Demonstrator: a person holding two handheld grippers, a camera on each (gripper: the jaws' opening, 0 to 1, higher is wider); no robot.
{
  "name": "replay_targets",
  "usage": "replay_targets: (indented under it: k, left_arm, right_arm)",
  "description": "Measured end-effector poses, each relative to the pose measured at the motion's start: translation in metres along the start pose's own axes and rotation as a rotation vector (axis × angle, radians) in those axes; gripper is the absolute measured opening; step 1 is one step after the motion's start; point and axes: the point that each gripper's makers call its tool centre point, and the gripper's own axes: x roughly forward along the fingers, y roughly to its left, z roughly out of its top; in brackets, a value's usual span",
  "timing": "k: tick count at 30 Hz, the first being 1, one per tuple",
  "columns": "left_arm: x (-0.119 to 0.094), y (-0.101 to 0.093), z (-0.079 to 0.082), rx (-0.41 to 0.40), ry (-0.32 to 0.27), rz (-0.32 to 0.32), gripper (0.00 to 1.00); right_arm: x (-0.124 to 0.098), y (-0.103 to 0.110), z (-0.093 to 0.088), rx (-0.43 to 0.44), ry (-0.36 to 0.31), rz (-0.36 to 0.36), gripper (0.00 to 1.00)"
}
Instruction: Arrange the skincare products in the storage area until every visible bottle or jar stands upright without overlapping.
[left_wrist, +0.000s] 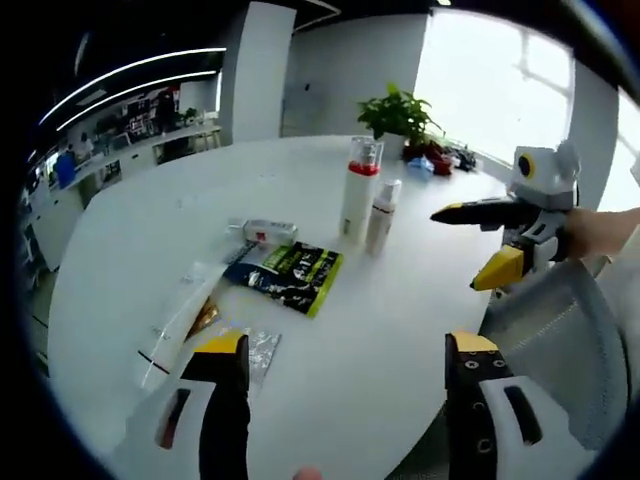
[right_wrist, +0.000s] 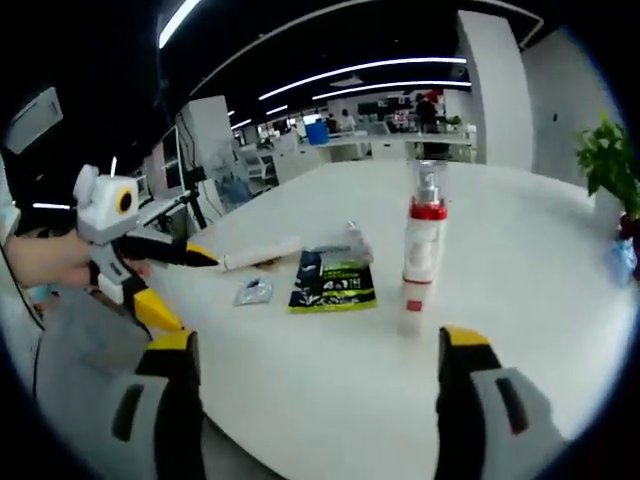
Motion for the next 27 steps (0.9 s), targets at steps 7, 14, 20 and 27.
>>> replay_targets:
  k: [7, 14, 20, 27]
  left_arm:
    - [-0.031, 0.01, -0.009, -0.031, 0.0, 0.008, 0.84]
    - [-0.057, 0.017, -0.013, -0.068, -0.008, 0.023, 0.9]
    - [-0.07, 0.02, -0.017, -0.057, -0.016, 0.018, 0.95]
    - [-0.079, 0.021, -0.023, -0.084, -0.027, 0.057, 0.97]
  right_arm:
    - [-0.019, 0.003, 0.014, 0.025, -0.041, -0.024, 1.0]
    - [-0.038, 0.008, 0.026, 0.03, -0.074, -0.048, 1.0]
    - [-0.045, 0.022, 0.022, 0.022, -0.07, -0.039, 1.0]
    - [-0.045, 0.035, 0.011, -0.003, -0.033, -0.018, 1.0]
